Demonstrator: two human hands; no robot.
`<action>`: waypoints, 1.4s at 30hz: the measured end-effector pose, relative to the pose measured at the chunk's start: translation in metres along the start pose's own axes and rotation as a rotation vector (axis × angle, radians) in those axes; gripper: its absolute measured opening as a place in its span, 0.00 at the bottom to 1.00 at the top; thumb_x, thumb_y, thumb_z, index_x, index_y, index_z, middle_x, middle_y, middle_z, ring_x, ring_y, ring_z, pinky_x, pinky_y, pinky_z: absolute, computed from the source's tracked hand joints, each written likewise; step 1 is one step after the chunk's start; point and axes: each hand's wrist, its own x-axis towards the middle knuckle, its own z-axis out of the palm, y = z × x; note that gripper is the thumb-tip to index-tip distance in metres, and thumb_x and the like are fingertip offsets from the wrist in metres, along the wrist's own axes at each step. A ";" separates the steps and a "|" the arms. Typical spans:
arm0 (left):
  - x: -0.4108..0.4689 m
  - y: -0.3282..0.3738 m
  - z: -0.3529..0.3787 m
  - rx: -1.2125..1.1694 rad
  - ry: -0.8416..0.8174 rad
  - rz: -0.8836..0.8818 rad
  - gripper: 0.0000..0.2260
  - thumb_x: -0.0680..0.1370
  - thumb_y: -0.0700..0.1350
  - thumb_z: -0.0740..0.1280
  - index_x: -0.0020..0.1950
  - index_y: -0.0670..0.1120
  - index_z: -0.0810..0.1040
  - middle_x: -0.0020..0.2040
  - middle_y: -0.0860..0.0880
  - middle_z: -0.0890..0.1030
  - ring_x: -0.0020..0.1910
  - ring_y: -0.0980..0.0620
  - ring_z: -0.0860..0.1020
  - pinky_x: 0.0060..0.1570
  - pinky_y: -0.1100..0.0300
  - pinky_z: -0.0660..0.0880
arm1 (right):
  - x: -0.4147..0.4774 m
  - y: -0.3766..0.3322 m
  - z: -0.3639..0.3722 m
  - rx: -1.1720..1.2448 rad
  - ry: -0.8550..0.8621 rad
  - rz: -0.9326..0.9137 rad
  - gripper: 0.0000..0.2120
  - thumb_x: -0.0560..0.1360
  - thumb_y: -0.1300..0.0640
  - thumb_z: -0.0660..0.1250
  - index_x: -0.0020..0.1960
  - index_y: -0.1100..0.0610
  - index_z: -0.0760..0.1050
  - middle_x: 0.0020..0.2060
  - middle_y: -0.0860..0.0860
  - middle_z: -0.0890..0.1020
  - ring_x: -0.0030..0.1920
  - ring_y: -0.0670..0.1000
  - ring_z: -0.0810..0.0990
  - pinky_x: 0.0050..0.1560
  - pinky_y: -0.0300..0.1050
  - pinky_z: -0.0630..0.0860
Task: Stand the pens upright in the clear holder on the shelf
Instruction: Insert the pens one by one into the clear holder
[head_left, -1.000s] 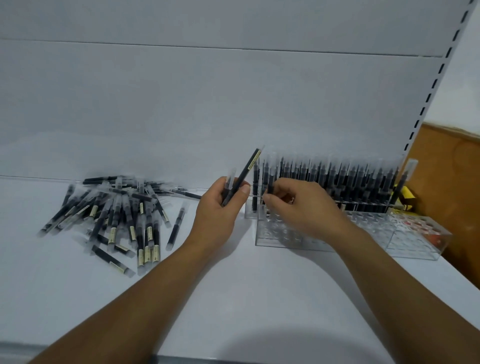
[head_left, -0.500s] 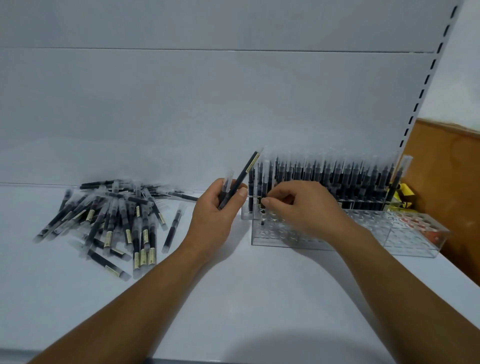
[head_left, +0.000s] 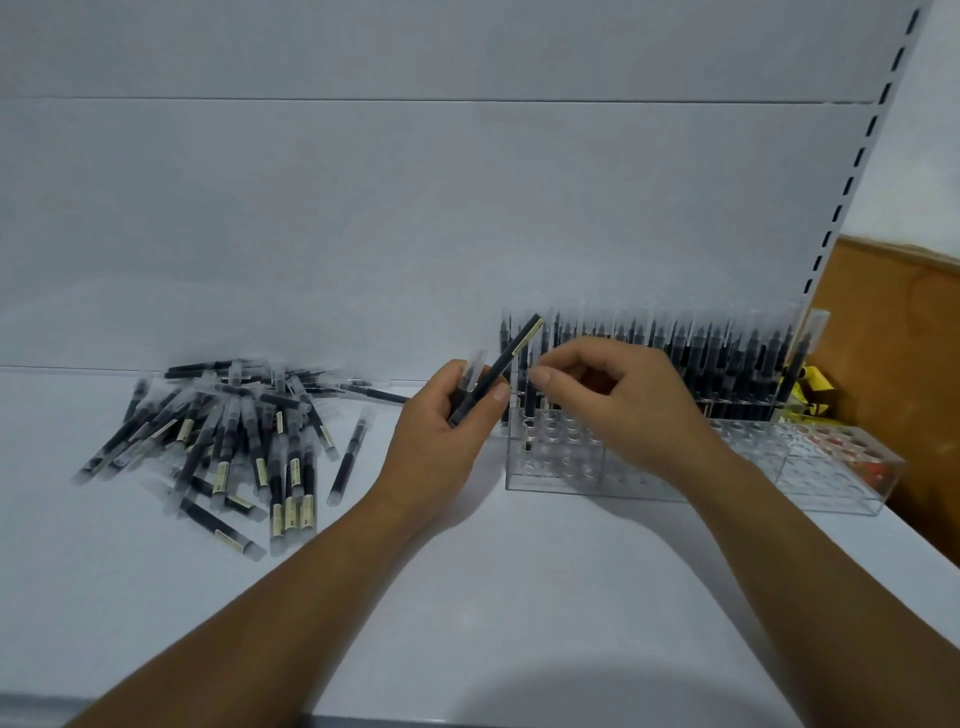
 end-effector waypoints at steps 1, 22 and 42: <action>-0.001 0.002 0.000 0.011 -0.013 0.013 0.08 0.78 0.49 0.68 0.47 0.45 0.77 0.31 0.56 0.70 0.31 0.55 0.66 0.33 0.62 0.65 | -0.001 -0.003 0.003 0.087 -0.038 -0.010 0.03 0.73 0.48 0.71 0.44 0.47 0.82 0.33 0.46 0.81 0.32 0.42 0.75 0.36 0.36 0.73; -0.004 0.002 0.001 0.393 -0.155 -0.171 0.24 0.67 0.62 0.73 0.62 0.61 0.75 0.55 0.68 0.76 0.43 0.64 0.74 0.45 0.64 0.71 | 0.007 0.002 -0.009 0.351 0.352 0.127 0.02 0.80 0.55 0.64 0.51 0.53 0.73 0.35 0.46 0.81 0.32 0.42 0.80 0.36 0.39 0.77; -0.002 0.000 -0.003 0.340 -0.138 -0.162 0.25 0.63 0.63 0.74 0.58 0.62 0.77 0.52 0.64 0.80 0.52 0.68 0.76 0.51 0.64 0.73 | 0.005 0.003 -0.015 0.457 0.257 0.113 0.07 0.81 0.55 0.62 0.51 0.53 0.79 0.31 0.46 0.78 0.31 0.41 0.74 0.33 0.32 0.72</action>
